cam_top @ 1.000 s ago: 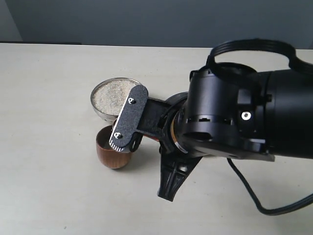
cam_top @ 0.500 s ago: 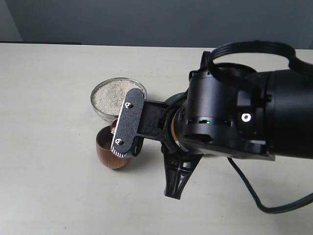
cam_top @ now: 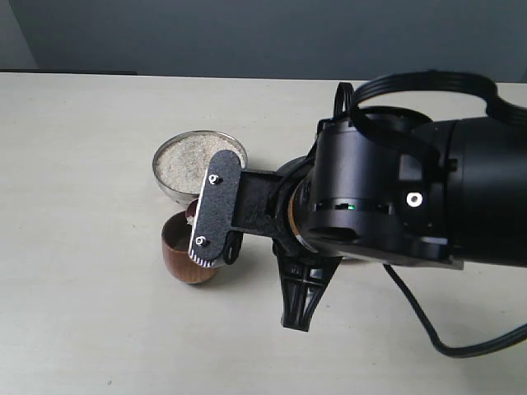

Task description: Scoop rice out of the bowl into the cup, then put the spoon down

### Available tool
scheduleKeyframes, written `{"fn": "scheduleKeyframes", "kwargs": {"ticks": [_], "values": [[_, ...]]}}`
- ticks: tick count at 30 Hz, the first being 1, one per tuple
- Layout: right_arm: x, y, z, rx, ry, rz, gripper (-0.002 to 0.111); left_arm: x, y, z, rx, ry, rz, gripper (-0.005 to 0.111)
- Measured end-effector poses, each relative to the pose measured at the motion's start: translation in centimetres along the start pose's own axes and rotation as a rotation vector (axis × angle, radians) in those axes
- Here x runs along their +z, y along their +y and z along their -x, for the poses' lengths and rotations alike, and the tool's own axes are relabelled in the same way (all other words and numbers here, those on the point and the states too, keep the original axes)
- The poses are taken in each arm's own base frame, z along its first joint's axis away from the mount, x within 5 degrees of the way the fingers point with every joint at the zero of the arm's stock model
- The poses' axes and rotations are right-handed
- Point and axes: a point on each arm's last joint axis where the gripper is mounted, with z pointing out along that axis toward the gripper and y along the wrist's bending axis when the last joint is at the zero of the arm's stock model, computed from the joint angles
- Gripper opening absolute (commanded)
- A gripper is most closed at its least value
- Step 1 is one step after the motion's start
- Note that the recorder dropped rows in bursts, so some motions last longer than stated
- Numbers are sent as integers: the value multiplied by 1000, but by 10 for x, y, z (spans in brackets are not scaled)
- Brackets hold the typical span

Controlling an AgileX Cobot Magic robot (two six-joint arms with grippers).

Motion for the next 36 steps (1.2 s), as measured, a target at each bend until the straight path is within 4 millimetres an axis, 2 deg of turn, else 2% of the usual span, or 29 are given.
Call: {"fn": "scheduleKeyframes", "kwargs": {"ticks": [24, 36], "values": [[0, -2, 0, -130, 1, -25, -1, 0, 0, 0, 0, 0, 0, 0], [14, 1, 2, -186, 46, -37, -1, 0, 0, 0, 0, 0, 0, 0]]}}
